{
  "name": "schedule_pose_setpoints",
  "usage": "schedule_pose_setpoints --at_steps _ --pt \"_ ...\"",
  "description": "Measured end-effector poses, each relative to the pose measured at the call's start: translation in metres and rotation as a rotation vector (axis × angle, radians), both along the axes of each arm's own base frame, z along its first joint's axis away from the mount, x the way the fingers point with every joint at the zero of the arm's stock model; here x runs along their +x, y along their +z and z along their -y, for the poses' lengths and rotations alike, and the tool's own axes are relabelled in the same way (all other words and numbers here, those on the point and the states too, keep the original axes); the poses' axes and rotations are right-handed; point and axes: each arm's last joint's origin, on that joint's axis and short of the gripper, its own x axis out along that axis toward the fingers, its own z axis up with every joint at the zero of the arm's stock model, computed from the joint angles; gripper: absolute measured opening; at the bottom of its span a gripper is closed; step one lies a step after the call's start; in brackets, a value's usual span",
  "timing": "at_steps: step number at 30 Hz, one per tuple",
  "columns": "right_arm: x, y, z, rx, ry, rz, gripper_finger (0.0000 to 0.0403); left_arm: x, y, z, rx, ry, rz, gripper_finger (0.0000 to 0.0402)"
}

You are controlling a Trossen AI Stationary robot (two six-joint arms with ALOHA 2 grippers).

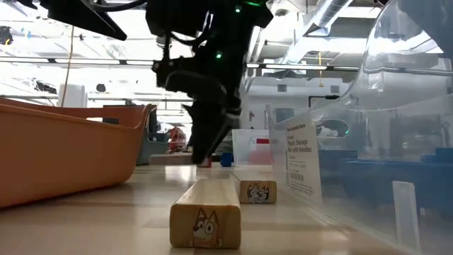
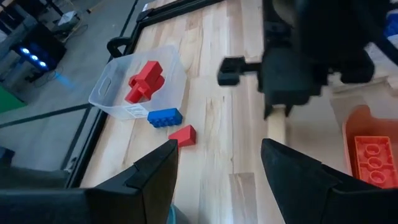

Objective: Sort blocks
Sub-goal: Put the brown wooden block into the blue bin

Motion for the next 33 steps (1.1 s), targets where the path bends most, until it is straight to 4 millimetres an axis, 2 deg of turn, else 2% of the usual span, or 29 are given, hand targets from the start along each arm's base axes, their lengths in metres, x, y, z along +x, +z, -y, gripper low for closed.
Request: schedule_pose_setpoints --at_steps 7,13,19,26,33 --pt "-0.002 0.008 0.014 -0.008 -0.007 -0.015 0.0042 0.002 -0.002 0.002 -0.045 -0.023 -0.014 0.0224" --pt "-0.006 0.019 0.02 -0.018 -0.003 -0.017 0.0042 0.013 -0.009 0.006 -0.083 0.01 -0.044 0.0224" --pt "-0.015 0.055 0.024 -0.109 -0.021 0.06 0.0042 0.03 -0.019 0.013 -0.052 0.025 -0.078 0.0224" --pt "-0.02 0.097 0.009 -0.219 0.013 0.252 0.0042 0.04 -0.019 0.014 -0.06 0.049 -0.036 0.0224" --pt "-0.015 0.109 -0.004 -0.274 0.055 0.367 0.0042 0.044 -0.014 0.015 -0.077 0.026 0.014 0.0224"
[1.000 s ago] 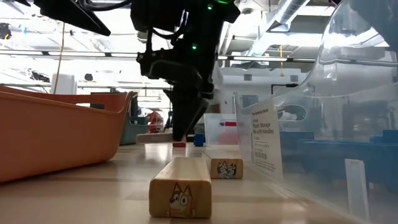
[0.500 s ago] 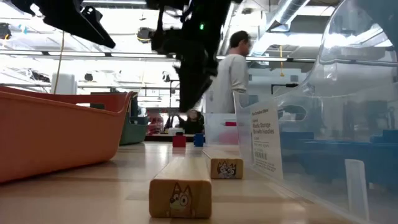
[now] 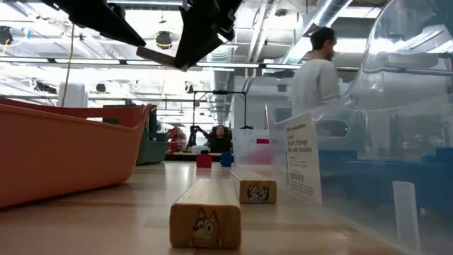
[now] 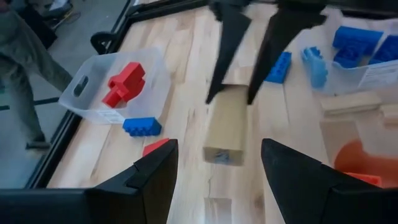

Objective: Sort blocks
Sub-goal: Put the brown wooden block into the blue bin

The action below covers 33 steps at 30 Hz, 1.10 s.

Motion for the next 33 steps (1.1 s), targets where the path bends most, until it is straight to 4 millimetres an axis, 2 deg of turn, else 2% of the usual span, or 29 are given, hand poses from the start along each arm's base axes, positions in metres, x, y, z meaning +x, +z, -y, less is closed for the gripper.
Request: schedule_pose_setpoints --at_steps 8,21,33 --pt "0.0 -0.001 0.003 -0.037 -0.015 -0.008 0.0042 0.0 0.0 0.0 -0.006 -0.01 -0.002 0.0224" --pt "0.005 0.004 -0.006 -0.059 0.047 0.06 0.0042 0.0 0.0 -0.001 0.015 -0.014 -0.008 0.0224" --pt "0.01 0.009 -0.005 -0.064 0.061 0.12 0.0042 0.001 0.001 -0.001 0.073 -0.046 -0.018 0.0224"
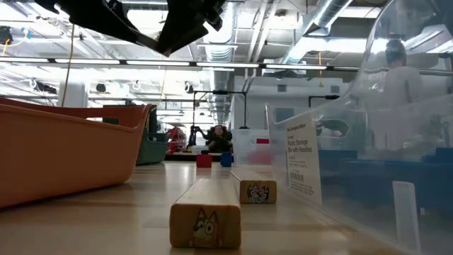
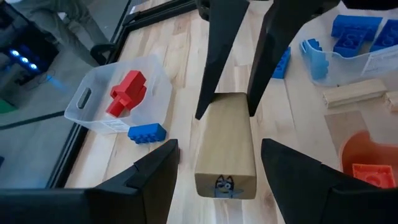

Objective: Sort blocks
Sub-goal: Put the brown wooden block into the blue bin

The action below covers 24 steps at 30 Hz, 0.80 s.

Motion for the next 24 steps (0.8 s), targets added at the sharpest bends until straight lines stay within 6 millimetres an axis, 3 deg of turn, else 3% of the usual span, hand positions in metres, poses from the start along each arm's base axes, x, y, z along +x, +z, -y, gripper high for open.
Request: schedule_pose_setpoints --at_steps 4,10,20,24 --pt "0.0 0.0 0.002 0.001 -0.004 0.001 0.0042 0.0 0.0 0.0 0.016 -0.008 -0.005 0.0197" --pt "0.001 0.0 0.002 -0.007 0.003 -0.001 0.0046 0.0 0.0 0.0 0.028 -0.021 -0.01 0.0103" --pt "-0.002 -0.003 0.003 -0.016 0.002 -0.046 0.0127 0.0 0.0 0.0 0.026 -0.017 -0.008 0.0102" --pt "-0.01 -0.01 0.006 -0.029 -0.034 -0.147 0.0165 0.0 -0.001 -0.002 0.031 0.021 -0.012 0.0102"
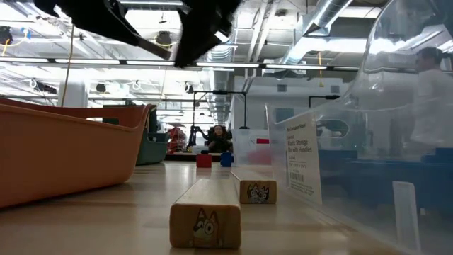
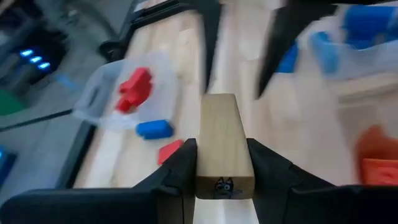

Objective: Sort blocks
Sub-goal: Put the brown wooden block into the blue bin

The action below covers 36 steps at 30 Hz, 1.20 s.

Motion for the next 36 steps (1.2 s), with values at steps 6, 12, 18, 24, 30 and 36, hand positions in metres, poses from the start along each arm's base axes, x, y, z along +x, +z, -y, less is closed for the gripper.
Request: schedule_pose_setpoints --at_steps 6,12,18,24,30,36 --pt "-0.016 -0.01 0.012 0.037 -0.145 -0.16 0.019 0.001 -0.002 -0.021 0.062 0.205 -0.008 0.0102" --pt "-0.027 -0.014 0.013 0.004 -0.219 -0.237 0.0184 0.004 -0.005 -0.049 0.024 0.281 -0.056 0.0102" --pt "-0.043 -0.016 0.021 -0.048 -0.294 -0.377 0.0172 0.004 -0.007 -0.062 -0.041 0.264 -0.086 0.0102" --pt "-0.054 -0.016 0.032 -0.091 -0.377 -0.464 0.0164 -0.005 -0.014 -0.082 -0.059 0.396 -0.176 0.0102" --pt "-0.049 -0.015 0.021 -0.116 -0.384 -0.366 0.0163 -0.016 -0.02 -0.105 -0.061 0.572 -0.251 0.0102" --pt "-0.044 -0.014 0.001 -0.119 -0.343 -0.274 0.0163 -0.017 -0.038 -0.126 -0.094 0.672 -0.385 0.0104"
